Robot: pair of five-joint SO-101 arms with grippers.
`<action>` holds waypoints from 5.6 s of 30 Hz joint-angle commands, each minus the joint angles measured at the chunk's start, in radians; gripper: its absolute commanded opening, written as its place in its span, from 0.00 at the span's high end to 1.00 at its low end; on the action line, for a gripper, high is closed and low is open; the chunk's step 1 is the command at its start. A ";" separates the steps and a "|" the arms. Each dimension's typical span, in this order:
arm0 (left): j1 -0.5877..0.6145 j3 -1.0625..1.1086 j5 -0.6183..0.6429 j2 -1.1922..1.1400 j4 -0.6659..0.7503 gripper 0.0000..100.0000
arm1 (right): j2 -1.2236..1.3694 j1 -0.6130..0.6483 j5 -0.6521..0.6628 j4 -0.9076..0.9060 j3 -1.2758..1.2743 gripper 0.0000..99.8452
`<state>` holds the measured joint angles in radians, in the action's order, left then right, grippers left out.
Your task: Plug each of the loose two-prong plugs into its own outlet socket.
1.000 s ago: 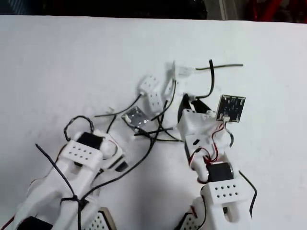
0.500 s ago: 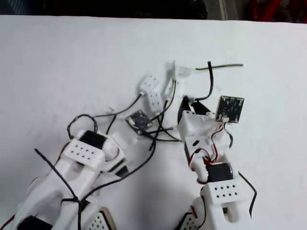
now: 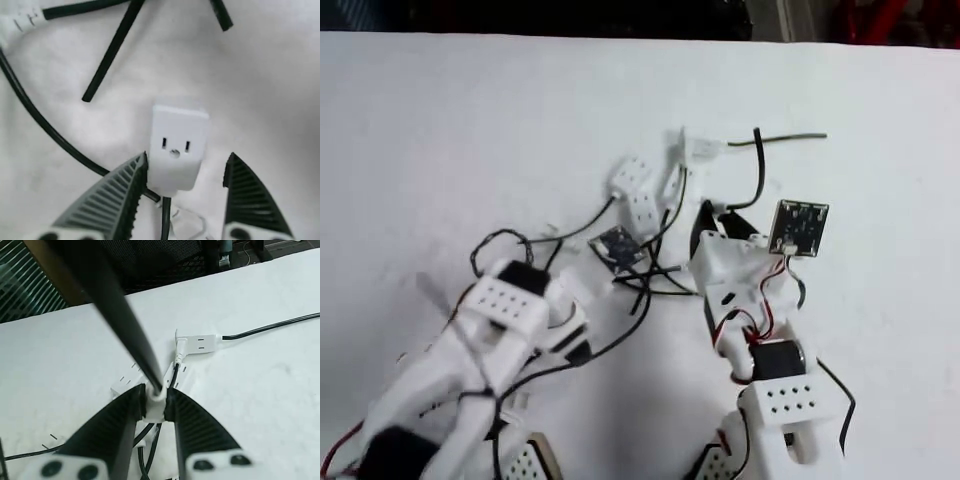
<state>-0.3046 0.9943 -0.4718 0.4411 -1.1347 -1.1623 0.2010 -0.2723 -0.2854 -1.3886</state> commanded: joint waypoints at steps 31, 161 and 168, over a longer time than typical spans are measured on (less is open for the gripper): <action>0.004 -0.155 0.026 -0.091 -0.029 0.75 | -0.019 -0.004 0.037 0.016 0.014 0.98; 0.639 0.167 0.181 0.360 0.215 0.71 | 0.699 0.556 0.241 0.007 0.195 0.98; 0.664 0.166 0.183 0.360 0.215 0.71 | 0.691 0.556 0.299 -0.079 0.189 0.98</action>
<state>0.3475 1.1646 -0.2984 0.7710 -0.9413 -0.4764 0.7564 0.0100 -0.3191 -1.1937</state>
